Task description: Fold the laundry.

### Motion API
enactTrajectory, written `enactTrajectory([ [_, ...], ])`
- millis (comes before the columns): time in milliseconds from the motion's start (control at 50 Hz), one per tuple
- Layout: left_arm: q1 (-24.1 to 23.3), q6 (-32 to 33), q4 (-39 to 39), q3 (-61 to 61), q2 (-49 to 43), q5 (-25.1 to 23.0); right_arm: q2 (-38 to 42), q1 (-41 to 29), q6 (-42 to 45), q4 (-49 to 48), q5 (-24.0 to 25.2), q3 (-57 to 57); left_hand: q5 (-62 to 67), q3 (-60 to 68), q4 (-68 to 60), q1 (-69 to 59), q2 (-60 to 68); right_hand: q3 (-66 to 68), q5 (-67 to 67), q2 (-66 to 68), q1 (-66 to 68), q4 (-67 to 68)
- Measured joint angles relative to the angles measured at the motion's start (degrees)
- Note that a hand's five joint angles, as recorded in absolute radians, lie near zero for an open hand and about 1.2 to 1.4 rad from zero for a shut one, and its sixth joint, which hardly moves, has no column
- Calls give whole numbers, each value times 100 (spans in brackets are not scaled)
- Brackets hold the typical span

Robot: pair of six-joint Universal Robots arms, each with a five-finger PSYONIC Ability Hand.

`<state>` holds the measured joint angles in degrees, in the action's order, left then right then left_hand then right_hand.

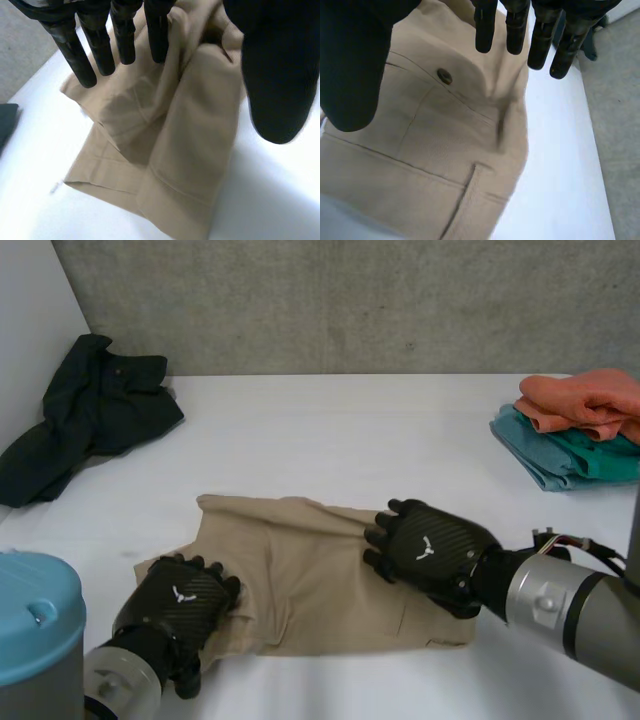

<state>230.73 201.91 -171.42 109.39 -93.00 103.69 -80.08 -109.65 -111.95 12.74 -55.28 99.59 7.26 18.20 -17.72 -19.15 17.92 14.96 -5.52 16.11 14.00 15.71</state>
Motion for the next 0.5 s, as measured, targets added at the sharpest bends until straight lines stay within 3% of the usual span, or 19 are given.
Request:
enactTrajectory([
  [80,291,-5,-198,-400,106,-29,-157,141,-1386,-295,-33,-251,-9,0,0,0,-5,-273,154,-327,-242,-227],
  [140,658,-7,-532,-762,138,-122,-255,271,-3114,-590,-107,-573,-9,0,0,0,-5,-275,160,-343,-242,-227],
  [160,828,-7,-697,-916,121,-209,-282,341,-3923,-686,-156,-734,-9,0,0,0,-5,-275,160,-343,-242,-227],
  [260,1252,0,-1122,-1394,-253,-695,-233,518,-5791,-741,-338,-1190,-9,0,0,0,-5,-275,160,-343,-242,-227],
  [360,1441,7,-1227,-1926,-910,-1150,154,558,-6217,-512,-651,-1581,-9,0,0,0,-5,-276,160,-343,-242,-227],
  [500,1728,120,-629,-2925,-2117,-1420,1148,439,-5779,365,-1584,-2320,-9,0,0,0,-5,-275,160,-343,-242,-227],
])
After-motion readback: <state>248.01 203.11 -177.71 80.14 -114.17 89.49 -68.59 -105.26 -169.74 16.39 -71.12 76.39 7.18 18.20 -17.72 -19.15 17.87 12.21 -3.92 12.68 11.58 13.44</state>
